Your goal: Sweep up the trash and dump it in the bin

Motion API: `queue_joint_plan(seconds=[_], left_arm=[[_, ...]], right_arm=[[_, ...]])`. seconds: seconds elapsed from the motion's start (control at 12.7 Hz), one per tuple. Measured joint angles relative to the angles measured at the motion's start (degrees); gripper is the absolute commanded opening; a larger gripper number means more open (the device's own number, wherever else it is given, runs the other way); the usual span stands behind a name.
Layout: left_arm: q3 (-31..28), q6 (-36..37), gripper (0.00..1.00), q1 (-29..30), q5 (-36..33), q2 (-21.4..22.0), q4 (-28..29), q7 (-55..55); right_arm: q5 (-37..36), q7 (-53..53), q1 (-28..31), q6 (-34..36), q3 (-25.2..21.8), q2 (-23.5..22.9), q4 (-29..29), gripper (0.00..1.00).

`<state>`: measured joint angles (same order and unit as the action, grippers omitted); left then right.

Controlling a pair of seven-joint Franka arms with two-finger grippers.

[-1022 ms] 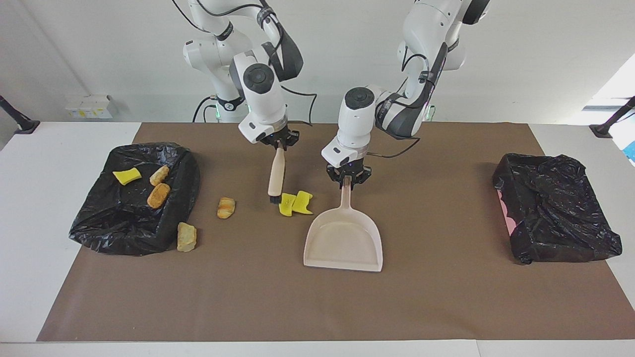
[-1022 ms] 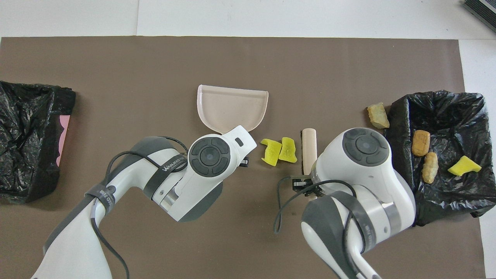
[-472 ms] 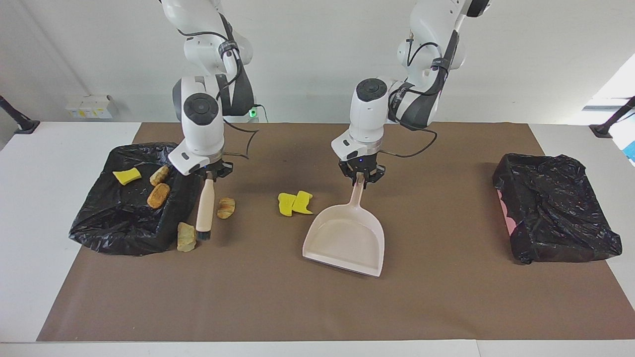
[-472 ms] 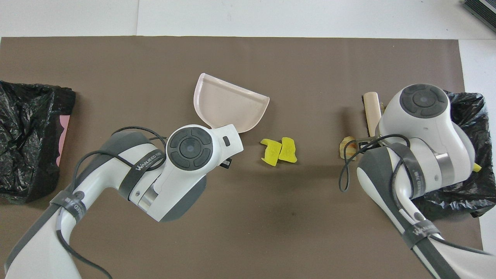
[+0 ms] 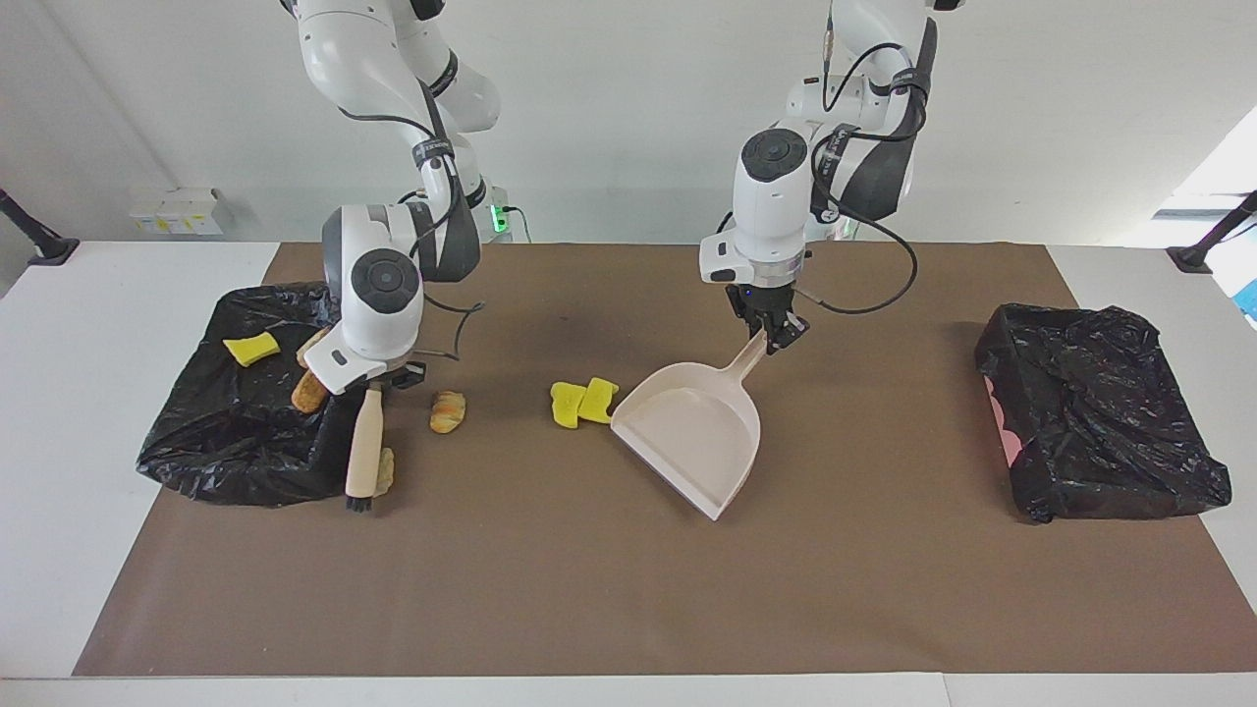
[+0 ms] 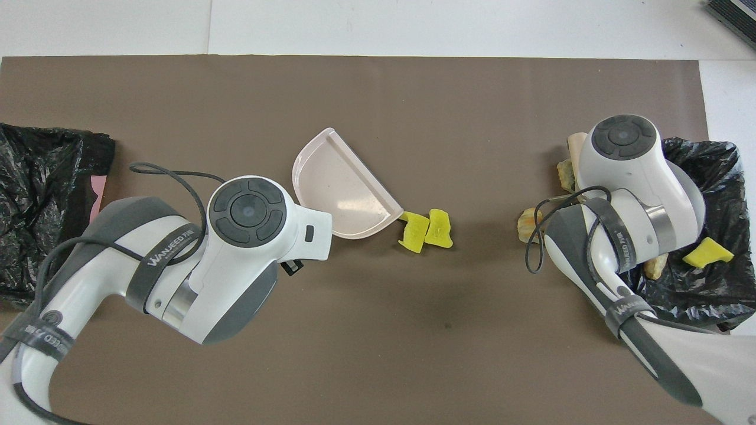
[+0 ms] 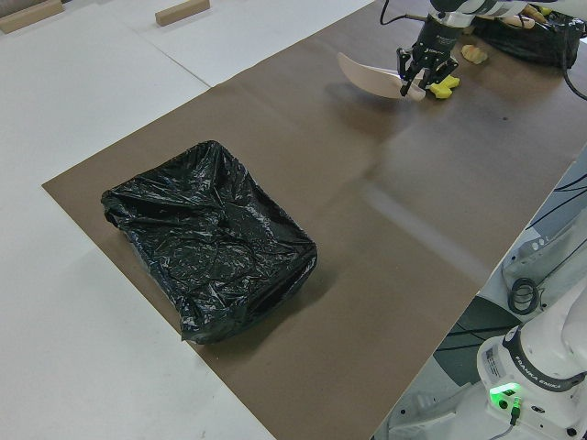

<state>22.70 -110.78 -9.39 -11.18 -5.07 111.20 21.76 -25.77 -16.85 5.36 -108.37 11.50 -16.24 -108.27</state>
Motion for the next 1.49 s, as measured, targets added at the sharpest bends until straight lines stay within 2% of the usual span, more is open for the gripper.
queue_joint_plan(seconds=[0.16, 0.31, 0.39, 0.79, 0.94, 1.1, 1.34, 1.49], left_arm=[[-1.5, 1.2, 0.00, 0.0, 0.2, 0.1, 0.1, 11.4], [-2.9, 2.9, 0.00, 0.0, 0.7, 0.1, 0.1, 19.1], [-3.1, 3.4, 0.00, 0.0, 0.8, 0.2, 0.2, 20.9], [-3.0, 3.5, 0.00, 0.0, 0.9, 2.4, 4.0, 25.5], [-2.9, 1.2, 0.00, -0.1, 1.0, 4.3, 7.4, 25.7], [-2.7, -4.2, 0.00, -0.2, 1.0, 6.7, 12.5, 25.7], [-2.4, -8.4, 0.00, -1.1, 1.0, 7.9, 16.4, 25.7], [-2.3, -10.2, 0.00, -1.9, 1.0, 7.9, 17.5, 25.6]], right_arm=[[0.5, -0.3, 0.0, 0.3, 0.3, -0.5, 0.1, 0.00], [6.5, -0.6, -1.0, 1.0, 0.8, -0.5, 0.1, 0.00], [10.5, -0.7, -2.1, 1.4, 0.9, -0.4, 0.2, 0.00], [19.8, -1.3, -8.6, 3.6, 1.2, -0.1, 1.0, 0.00], [20.3, -1.4, -8.9, 6.7, 1.1, 1.0, 3.6, 0.00], [18.8, -1.4, -8.1, 9.3, 0.6, 2.0, 6.2, 0.00], [11.7, 0.0, -3.7, 8.8, 0.4, 2.0, 6.2, 0.00], [10.5, 3.2, -0.7, 5.9, 0.3, 1.5, 4.5, 0.00]])
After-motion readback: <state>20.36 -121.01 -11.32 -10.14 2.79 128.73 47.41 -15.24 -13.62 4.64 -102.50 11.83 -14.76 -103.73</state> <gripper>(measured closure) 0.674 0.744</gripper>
